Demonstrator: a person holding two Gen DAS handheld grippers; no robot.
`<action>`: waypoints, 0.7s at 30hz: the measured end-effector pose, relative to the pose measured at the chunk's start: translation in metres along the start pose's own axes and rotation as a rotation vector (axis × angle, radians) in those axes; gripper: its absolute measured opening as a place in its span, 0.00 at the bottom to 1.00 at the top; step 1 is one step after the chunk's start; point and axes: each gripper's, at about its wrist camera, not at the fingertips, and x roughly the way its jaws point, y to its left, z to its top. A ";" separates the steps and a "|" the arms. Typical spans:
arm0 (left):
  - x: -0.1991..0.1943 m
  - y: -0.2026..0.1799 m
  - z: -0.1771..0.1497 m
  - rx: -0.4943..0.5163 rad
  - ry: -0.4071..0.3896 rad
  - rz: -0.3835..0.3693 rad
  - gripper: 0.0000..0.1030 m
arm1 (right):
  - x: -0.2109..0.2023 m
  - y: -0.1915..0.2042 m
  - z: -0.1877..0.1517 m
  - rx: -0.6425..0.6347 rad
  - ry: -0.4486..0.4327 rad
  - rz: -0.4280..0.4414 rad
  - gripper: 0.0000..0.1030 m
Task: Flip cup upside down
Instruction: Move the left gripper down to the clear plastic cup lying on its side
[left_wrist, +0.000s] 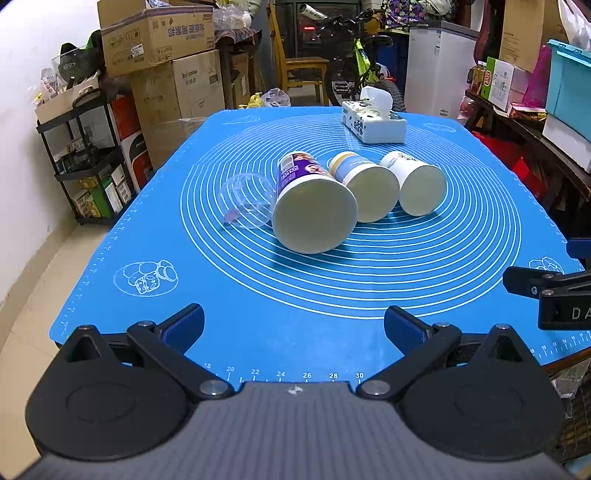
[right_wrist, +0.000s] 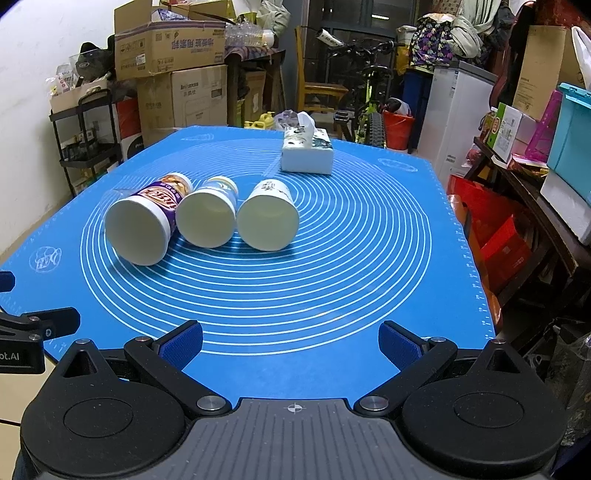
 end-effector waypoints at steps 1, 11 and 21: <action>0.000 0.001 0.000 -0.001 -0.002 0.000 0.99 | 0.000 0.000 0.000 -0.001 0.000 0.000 0.98; 0.008 0.033 0.025 -0.030 -0.065 0.051 0.99 | 0.006 -0.004 0.010 0.006 -0.015 -0.008 0.98; 0.056 0.078 0.072 -0.085 -0.116 0.088 0.99 | 0.026 -0.010 0.030 0.040 -0.059 -0.005 0.98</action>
